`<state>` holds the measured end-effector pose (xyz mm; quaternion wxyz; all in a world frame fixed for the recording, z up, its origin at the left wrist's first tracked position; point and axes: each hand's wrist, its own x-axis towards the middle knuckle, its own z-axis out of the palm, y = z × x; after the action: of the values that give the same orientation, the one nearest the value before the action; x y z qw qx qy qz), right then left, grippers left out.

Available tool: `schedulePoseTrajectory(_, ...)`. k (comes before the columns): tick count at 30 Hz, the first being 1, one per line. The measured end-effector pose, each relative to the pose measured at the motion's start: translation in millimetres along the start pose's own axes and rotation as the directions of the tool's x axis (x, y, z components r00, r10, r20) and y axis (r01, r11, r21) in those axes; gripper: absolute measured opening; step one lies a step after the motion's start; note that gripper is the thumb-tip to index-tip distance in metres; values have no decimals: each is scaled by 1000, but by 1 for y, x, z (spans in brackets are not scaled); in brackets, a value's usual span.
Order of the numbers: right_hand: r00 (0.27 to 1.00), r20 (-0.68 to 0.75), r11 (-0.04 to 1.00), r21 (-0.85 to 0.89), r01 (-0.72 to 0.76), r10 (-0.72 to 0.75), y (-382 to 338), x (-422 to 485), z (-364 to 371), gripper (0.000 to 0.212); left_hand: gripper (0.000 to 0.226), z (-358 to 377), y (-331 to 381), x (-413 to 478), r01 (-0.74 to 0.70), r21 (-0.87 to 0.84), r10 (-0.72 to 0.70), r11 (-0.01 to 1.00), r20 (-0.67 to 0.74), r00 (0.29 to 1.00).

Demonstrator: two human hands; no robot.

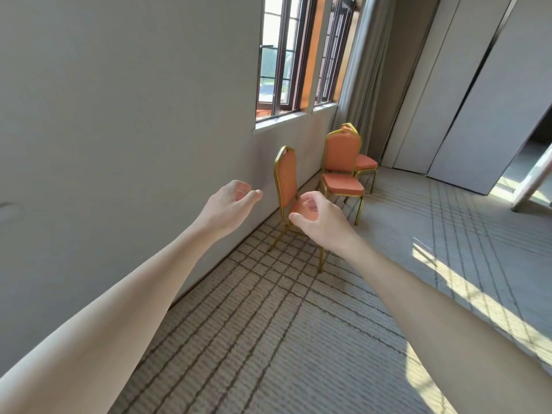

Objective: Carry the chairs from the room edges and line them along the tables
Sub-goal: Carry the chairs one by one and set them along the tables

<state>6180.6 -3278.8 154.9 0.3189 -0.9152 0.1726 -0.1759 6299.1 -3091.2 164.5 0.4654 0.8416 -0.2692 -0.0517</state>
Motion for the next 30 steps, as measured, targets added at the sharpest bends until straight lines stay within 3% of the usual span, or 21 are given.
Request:
schedulePoseTrajectory(10,993,-21,992,-56,-117,116,32,261,78,57,40,-12,-98,287,23,-44,-19,999,75,997)
schedulePoseTrajectory(20,971,-14,967,-86,-238,238,105,451,140,61,30,37,-169,498,65,-94,-49,993,163,985)
schedulePoseTrajectory(30,952,31,951,-47,-304,306,199,693,176,65,32,86,-219,718,119,14,-120,993,217,969)
